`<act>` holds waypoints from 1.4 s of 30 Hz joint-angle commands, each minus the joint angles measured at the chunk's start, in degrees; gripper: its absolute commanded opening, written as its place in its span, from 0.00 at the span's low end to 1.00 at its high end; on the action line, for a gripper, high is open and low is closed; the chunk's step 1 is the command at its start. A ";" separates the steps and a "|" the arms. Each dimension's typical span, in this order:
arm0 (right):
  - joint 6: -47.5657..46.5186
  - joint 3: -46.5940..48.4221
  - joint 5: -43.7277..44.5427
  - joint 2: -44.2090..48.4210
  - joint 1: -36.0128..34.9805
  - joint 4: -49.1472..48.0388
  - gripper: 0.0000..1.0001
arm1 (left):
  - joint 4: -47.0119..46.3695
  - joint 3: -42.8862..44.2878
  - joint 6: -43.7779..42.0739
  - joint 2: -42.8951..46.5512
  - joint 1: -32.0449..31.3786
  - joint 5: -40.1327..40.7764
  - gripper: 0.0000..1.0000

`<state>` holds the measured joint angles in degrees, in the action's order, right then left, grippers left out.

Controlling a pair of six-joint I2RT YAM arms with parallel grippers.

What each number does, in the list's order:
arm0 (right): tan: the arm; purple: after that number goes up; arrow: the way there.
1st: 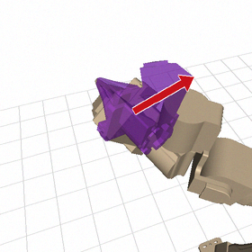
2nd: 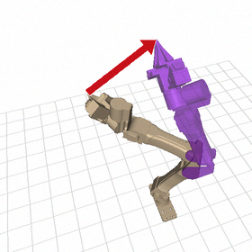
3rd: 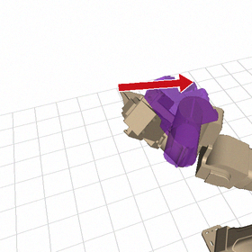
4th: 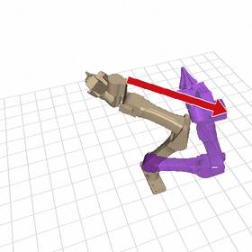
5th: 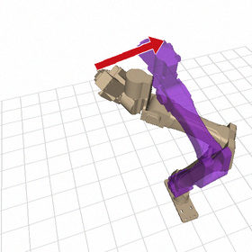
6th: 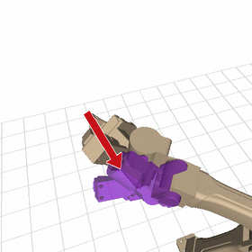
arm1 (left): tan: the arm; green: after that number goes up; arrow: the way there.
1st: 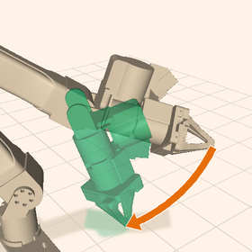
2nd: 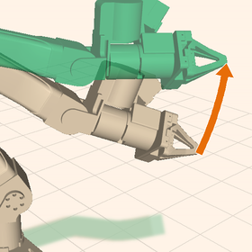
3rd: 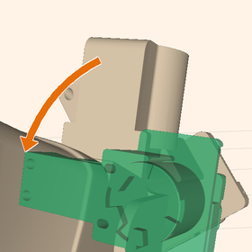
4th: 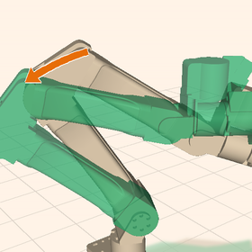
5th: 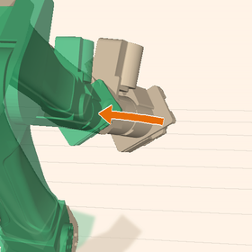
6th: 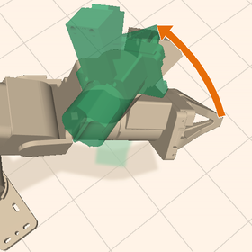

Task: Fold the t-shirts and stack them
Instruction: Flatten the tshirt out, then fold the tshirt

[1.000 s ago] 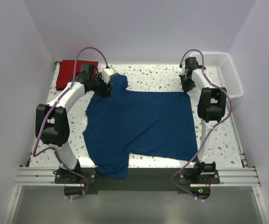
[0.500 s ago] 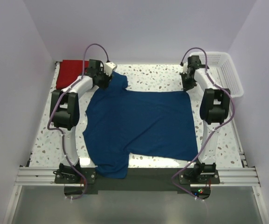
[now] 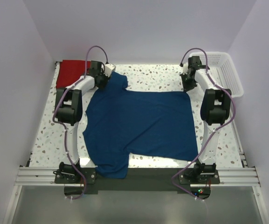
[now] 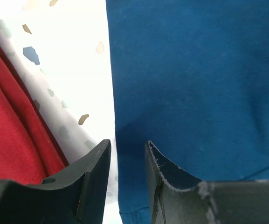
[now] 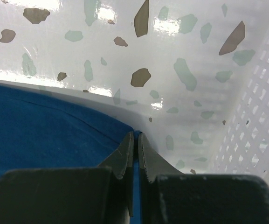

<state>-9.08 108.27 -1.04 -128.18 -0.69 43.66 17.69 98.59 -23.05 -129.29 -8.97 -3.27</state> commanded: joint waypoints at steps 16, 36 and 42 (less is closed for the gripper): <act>-1.47 0.63 -0.63 2.23 0.25 -0.86 0.00 | 8.23 11.70 6.60 -9.48 3.61 -8.06 0.38; -4.36 3.00 -1.42 2.23 0.25 0.46 0.00 | 12.64 12.96 8.37 -7.49 5.98 -13.69 0.00; -5.86 -1.91 -3.00 6.97 0.25 -4.19 0.00 | 5.60 4.62 5.83 3.67 6.25 -17.02 0.00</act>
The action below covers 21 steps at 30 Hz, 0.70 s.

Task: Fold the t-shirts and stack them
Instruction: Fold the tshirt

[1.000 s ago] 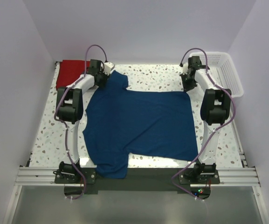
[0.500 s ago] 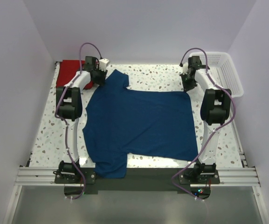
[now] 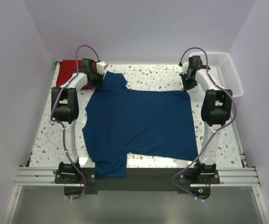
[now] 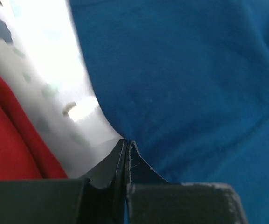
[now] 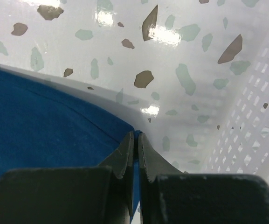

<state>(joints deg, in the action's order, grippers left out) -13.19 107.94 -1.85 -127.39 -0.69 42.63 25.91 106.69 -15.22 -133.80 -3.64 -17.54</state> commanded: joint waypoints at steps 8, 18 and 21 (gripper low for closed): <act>-2.10 -7.21 -4.48 12.51 0.51 -8.26 0.00 | -9.21 -13.70 -6.13 19.35 1.09 -3.99 0.00; -4.21 -12.49 -6.06 18.22 3.59 -9.59 0.00 | -8.77 -20.11 -9.03 26.92 2.41 -8.73 0.00; -5.26 -14.51 -7.55 19.98 4.64 -9.24 0.00 | -8.25 -23.18 -10.70 30.34 2.67 -9.00 0.00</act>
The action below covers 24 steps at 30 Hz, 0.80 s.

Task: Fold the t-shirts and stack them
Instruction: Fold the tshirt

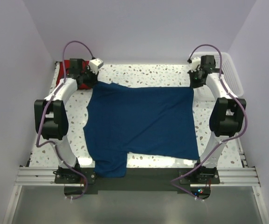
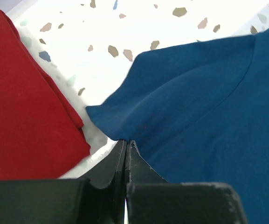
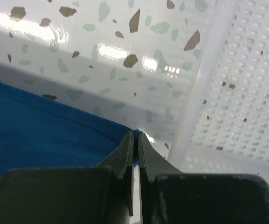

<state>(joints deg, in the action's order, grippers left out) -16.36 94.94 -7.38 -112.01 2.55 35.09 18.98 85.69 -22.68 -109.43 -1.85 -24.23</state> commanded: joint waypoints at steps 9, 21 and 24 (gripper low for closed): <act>-6.75 -7.31 -9.23 8.91 2.55 0.76 0.00 | 0.44 -11.42 -6.68 14.85 1.32 -2.93 0.00; -13.25 -14.86 -11.43 13.56 2.55 2.97 0.00 | 2.19 -22.76 -10.28 25.22 1.32 -1.70 0.00; -14.57 -17.06 -10.73 14.44 2.55 2.35 0.00 | 2.46 -25.04 -10.89 26.98 1.32 -1.53 0.00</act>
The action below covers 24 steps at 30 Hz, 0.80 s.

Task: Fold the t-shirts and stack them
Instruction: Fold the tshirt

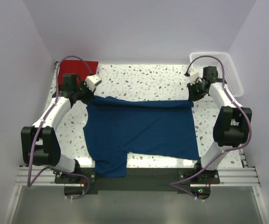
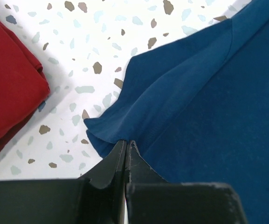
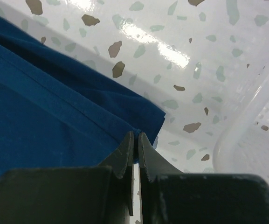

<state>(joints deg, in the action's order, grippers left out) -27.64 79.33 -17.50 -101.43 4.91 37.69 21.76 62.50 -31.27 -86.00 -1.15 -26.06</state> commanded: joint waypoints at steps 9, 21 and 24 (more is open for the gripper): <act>-6.37 -6.29 -0.87 2.11 0.19 -0.95 0.00 | -2.77 -9.14 -1.60 1.71 0.53 3.65 0.00; -8.13 -12.09 0.97 -1.31 0.28 -3.07 0.00 | -4.97 -12.67 -2.22 -4.88 0.53 7.43 0.00; -7.87 -11.57 0.97 -1.67 0.19 -2.89 0.00 | -4.45 -12.58 -2.31 -5.41 0.53 6.91 0.00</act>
<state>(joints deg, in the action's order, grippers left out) -34.41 67.37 -17.39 -102.87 4.91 36.18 19.29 49.80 -32.23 -91.33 -1.15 -20.10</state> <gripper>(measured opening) 0.026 0.018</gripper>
